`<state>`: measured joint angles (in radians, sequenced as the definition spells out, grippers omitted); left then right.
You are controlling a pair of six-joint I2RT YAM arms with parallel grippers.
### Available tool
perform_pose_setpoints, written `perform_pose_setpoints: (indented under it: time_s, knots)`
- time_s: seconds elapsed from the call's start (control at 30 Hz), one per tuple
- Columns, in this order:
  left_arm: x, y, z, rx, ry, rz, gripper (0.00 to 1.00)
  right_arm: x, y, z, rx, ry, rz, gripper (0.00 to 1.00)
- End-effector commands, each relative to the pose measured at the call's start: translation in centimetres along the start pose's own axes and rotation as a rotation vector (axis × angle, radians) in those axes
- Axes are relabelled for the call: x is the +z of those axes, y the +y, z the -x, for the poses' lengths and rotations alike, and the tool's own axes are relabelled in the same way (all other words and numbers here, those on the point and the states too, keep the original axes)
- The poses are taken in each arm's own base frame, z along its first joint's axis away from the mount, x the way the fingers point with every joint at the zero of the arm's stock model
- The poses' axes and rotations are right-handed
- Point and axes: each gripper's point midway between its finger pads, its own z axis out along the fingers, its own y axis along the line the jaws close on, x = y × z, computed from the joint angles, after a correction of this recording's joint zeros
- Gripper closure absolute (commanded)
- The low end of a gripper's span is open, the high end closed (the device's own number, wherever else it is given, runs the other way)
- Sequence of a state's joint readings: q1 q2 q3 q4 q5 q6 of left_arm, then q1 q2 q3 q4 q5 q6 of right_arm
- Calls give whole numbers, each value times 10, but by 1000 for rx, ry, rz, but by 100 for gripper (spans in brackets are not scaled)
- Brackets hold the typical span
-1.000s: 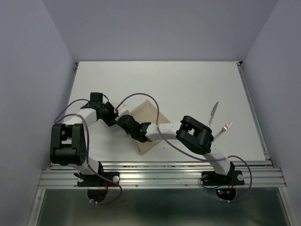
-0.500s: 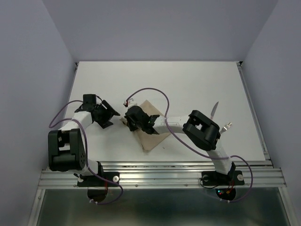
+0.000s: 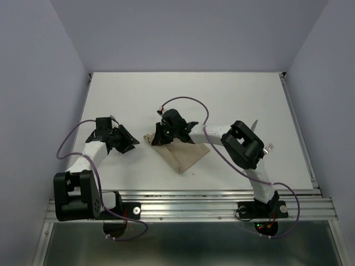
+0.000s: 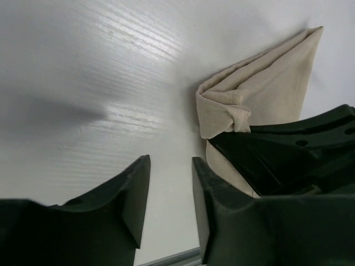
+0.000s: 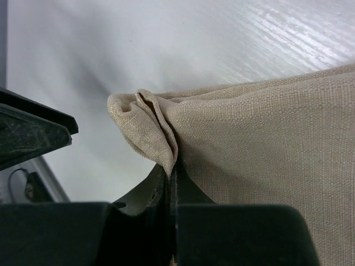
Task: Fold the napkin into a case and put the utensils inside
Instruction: Fold the lower triangle-folded napkin at the center of the board.
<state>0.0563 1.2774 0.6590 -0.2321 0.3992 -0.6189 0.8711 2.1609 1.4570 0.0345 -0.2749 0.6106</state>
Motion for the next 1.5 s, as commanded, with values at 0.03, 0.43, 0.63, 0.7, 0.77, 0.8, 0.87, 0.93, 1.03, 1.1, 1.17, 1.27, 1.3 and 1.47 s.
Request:
perform_pose_setpoints:
  time_s: [0.03, 0.43, 0.63, 0.7, 0.77, 0.8, 0.87, 0.93, 1.03, 1.1, 1.17, 1.27, 1.3, 1.47]
  knots:
    - [-12, -8, -7, 74, -9, -57, 65, -5, 25, 4, 102, 100, 176, 99]
    - [-6, -28, -10, 117, 32, -104, 99, -3, 23, -12, 216, 251, 302, 99]
    - [7, -47, -22, 178, 83, -110, 100, -2, 15, -14, 252, 278, 313, 99]
    - [14, -47, -24, 184, 97, -94, 100, -3, 12, -12, 262, 278, 314, 99]
    - [18, -51, -24, 189, 102, -95, 100, -3, 12, -13, 264, 284, 319, 99]
    - [23, -51, -23, 188, 106, -90, 100, -3, 12, -13, 265, 287, 320, 99]
    - [29, -51, -23, 191, 114, -77, 100, -3, 8, -11, 273, 285, 317, 99]
    - [33, -52, -20, 196, 110, -72, 100, -4, 8, -11, 272, 284, 318, 99]
    - [40, -50, -18, 196, 119, -57, 100, -5, 9, -10, 272, 282, 320, 99]
    - [46, -47, -18, 193, 128, -45, 100, -6, 7, -6, 277, 274, 319, 99]
    - [50, -47, -17, 190, 131, -40, 100, -7, 7, -5, 277, 270, 318, 98]
    - [56, -46, -16, 178, 138, -34, 100, -9, 9, -3, 278, 265, 317, 81]
    - [59, -45, -16, 171, 146, -26, 100, -10, 8, -2, 278, 257, 307, 76]
    - [68, -43, -17, 168, 157, -11, 100, -21, 6, 8, 244, 206, 238, 47]
